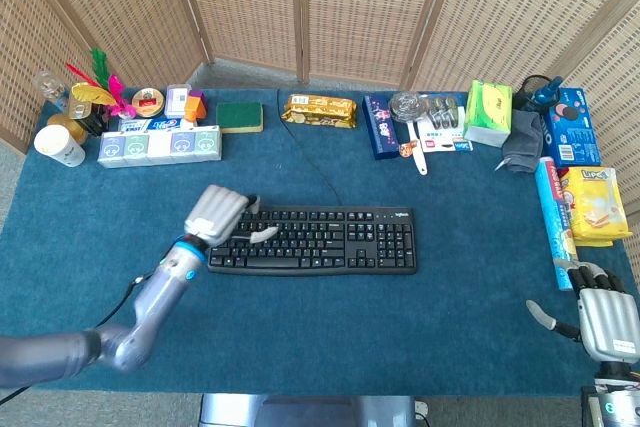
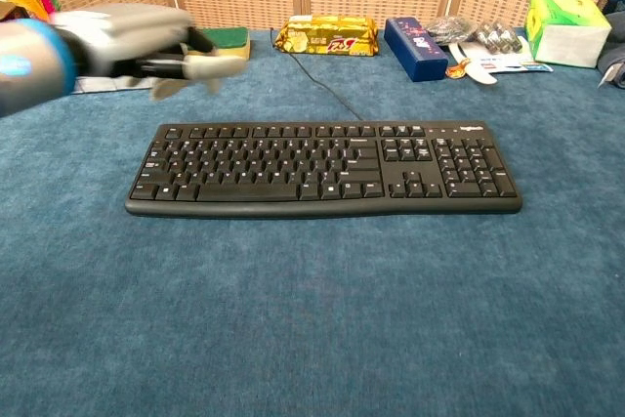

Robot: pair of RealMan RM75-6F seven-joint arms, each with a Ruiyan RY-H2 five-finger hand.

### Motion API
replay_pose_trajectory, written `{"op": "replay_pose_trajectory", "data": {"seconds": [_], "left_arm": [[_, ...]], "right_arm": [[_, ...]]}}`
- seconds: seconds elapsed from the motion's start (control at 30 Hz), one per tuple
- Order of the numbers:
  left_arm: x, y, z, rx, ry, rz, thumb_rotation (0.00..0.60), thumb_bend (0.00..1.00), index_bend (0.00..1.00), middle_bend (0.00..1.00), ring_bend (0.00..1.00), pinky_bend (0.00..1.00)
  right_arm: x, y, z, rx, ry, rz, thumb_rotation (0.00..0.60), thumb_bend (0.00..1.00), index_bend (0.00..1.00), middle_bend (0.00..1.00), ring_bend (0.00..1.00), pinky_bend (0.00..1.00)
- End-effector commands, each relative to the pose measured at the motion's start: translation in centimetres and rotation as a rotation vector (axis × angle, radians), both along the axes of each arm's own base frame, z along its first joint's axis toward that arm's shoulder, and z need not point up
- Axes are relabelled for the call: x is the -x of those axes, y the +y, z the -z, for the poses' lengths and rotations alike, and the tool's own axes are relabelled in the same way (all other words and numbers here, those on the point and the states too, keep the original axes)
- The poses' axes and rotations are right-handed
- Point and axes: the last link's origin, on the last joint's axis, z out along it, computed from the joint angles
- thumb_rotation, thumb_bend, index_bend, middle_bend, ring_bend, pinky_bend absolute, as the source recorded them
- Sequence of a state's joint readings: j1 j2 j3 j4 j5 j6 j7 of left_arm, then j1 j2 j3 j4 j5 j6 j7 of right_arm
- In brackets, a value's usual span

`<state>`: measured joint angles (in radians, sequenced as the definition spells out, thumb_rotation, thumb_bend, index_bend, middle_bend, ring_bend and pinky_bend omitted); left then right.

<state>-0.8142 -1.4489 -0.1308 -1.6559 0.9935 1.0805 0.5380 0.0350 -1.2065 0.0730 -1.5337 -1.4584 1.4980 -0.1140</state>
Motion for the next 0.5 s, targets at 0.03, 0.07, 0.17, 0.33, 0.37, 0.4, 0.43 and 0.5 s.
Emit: {"op": "replay_pose_trajectory", "data": {"seconds": [0.03, 0.07, 0.17, 0.33, 0.37, 0.4, 0.43, 0.5], "left_arm": [[2.3, -2.8, -2.2, -0.028, -0.025, -0.022, 0.000, 0.12, 0.44, 0.67, 0.51, 0.60], [2.8, -3.5, -2.7, -0.035, -0.029, -0.027, 0.000, 0.12, 0.44, 0.67, 0.51, 0.59], [5.5, -7.1, -5.4, -0.077, -0.045, -0.069, 0.000, 0.12, 0.44, 0.66, 0.51, 0.58], [7.9, -10.2, -7.5, -0.133, -0.082, -0.102, 0.000, 0.12, 0.44, 0.65, 0.50, 0.57], [8.6, -11.0, -7.9, -0.146, -0.087, -0.114, 0.000, 0.12, 0.44, 0.65, 0.50, 0.57], [9.1, -11.7, -8.4, -0.160, -0.092, -0.125, 0.000, 0.12, 0.44, 0.65, 0.50, 0.57], [9.7, -12.4, -8.8, -0.174, -0.096, -0.135, 0.000, 0.12, 0.44, 0.65, 0.50, 0.56], [10.6, -13.6, -9.7, -0.202, -0.100, -0.152, 0.000, 0.12, 0.44, 0.65, 0.50, 0.55]], "right_arm": [[-0.2, -0.4, 0.2, -0.005, -0.004, -0.012, 0.000, 0.19, 0.22, 0.28, 0.23, 0.21], [-0.3, -0.6, 0.3, -0.009, -0.005, -0.018, 0.000, 0.19, 0.22, 0.28, 0.23, 0.21], [-1.0, -1.3, 0.9, -0.035, -0.007, -0.048, 0.000, 0.19, 0.22, 0.28, 0.23, 0.21], [-1.3, -1.6, 1.4, -0.052, -0.012, -0.061, 0.000, 0.19, 0.22, 0.28, 0.23, 0.21], [-1.4, -1.6, 1.5, -0.056, -0.012, -0.063, 0.000, 0.19, 0.22, 0.28, 0.23, 0.21], [-1.5, -1.7, 1.6, -0.060, -0.012, -0.066, 0.000, 0.19, 0.22, 0.28, 0.23, 0.21], [-1.5, -1.7, 1.6, -0.063, -0.011, -0.068, 0.000, 0.19, 0.22, 0.28, 0.23, 0.21], [-1.7, -1.8, 1.7, -0.066, -0.011, -0.074, 0.000, 0.19, 0.22, 0.28, 0.23, 0.21]]}}
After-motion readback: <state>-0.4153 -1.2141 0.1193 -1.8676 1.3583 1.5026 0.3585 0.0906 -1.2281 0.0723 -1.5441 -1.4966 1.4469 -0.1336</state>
